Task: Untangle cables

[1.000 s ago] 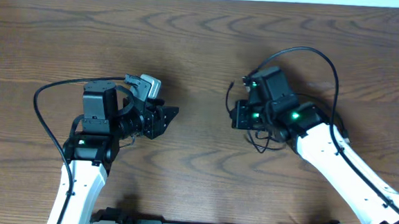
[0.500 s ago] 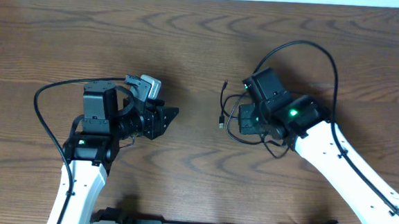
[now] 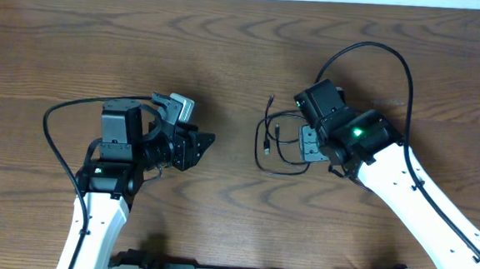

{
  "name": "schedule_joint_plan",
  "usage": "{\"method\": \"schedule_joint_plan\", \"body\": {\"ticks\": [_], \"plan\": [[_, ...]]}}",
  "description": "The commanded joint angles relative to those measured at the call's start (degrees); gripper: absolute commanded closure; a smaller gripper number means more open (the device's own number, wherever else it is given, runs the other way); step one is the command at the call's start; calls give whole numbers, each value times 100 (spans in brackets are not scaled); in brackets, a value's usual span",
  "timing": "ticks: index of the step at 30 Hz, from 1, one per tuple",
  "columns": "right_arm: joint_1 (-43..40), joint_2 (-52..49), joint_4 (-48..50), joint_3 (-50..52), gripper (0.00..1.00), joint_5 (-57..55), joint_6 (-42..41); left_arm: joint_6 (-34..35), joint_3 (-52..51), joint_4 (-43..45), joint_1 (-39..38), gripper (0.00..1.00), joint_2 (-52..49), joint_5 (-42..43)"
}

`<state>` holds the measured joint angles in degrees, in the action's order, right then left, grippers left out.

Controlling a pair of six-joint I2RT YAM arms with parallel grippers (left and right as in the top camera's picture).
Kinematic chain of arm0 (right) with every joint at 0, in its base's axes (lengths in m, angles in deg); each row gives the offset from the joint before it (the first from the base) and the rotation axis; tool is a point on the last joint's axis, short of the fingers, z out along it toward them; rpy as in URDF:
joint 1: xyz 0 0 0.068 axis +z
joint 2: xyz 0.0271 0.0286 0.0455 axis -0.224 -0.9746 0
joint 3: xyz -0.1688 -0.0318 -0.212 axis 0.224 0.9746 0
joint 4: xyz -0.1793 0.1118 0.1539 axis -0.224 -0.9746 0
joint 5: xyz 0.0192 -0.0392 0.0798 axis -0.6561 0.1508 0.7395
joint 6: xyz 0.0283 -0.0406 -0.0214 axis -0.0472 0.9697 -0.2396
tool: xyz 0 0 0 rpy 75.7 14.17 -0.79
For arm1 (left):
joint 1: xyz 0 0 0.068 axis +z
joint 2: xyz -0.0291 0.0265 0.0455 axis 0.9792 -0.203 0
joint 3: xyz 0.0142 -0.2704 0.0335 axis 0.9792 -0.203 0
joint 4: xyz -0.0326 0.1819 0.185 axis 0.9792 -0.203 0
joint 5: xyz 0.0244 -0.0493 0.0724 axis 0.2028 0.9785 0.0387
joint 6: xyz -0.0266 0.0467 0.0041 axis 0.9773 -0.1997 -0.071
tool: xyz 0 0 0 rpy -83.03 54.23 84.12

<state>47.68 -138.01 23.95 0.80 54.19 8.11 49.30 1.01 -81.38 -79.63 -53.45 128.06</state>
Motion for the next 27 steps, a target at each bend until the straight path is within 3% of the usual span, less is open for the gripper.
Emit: {"method": "schedule_joint_plan", "body": {"ticks": [1, 7, 20, 27], "plan": [[2, -46, 26, -85, 24, -551, 33, 4, -24, -31, -9, 49, 20, 98], [-192, -675, 660, -85, 18, -7, 979, 9, -24, -33, -9, 49, 20, 98], [-280, -2151, 1340, -85, 22, 1266, 1244, -13, -24, -116, -9, 49, 20, 96], [-31, -2229, 1491, -85, 15, 2229, 1825, -13, -24, -120, -9, 49, 20, 94]]}}
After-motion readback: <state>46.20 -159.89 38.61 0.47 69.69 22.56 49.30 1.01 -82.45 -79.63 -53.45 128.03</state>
